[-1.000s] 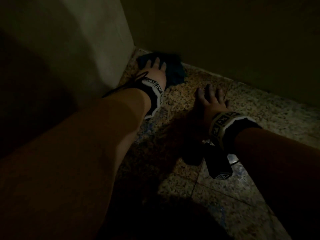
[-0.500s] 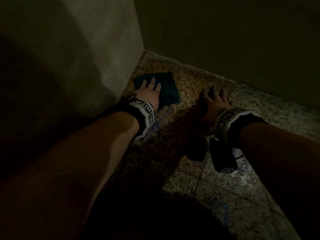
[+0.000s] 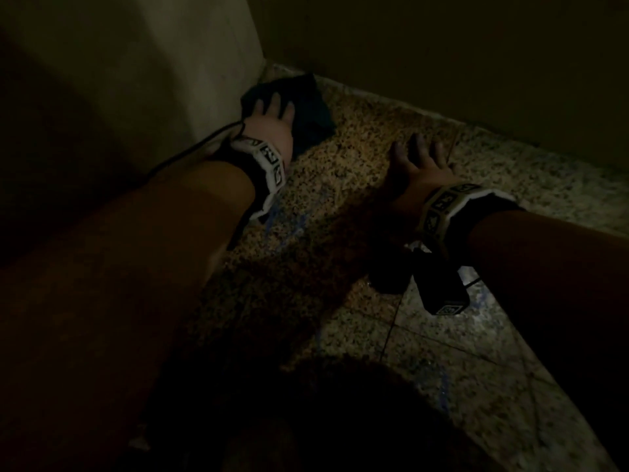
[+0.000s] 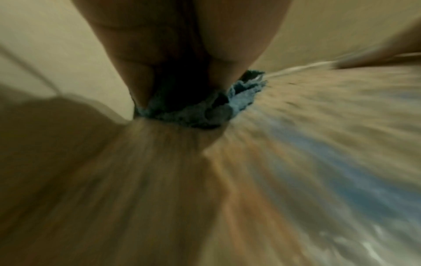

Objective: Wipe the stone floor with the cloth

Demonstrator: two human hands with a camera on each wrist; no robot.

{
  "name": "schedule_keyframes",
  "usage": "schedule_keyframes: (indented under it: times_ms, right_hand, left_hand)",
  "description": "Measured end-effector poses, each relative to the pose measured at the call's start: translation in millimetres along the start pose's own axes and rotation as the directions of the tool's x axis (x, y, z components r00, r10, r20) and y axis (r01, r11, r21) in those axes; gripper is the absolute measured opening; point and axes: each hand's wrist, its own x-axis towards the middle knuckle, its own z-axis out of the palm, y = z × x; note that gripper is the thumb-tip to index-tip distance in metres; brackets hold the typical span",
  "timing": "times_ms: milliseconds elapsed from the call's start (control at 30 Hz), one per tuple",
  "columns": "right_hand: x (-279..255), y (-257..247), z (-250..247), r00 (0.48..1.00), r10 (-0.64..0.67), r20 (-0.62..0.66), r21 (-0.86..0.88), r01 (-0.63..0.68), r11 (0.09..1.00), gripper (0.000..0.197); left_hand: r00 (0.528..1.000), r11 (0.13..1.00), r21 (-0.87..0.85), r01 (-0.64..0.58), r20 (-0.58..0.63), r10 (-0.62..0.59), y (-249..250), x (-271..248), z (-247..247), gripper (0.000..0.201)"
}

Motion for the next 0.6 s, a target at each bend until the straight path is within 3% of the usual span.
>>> schedule_keyframes:
  times_ms: [333, 600]
  right_hand:
    - [-19, -3, 6, 0.998, 0.016, -0.057, -0.035, -0.018, 0.999, 0.093]
    - [-23, 25, 17, 0.998, 0.055, -0.022, -0.026, -0.055, 0.998, 0.092]
  left_hand:
    - [1.0, 0.998, 0.061, -0.013, 0.027, 0.011, -19, -84, 84, 0.058]
    - [0.998, 0.998, 0.009, -0.064, 0.025, 0.064, -22, -84, 79, 0.056]
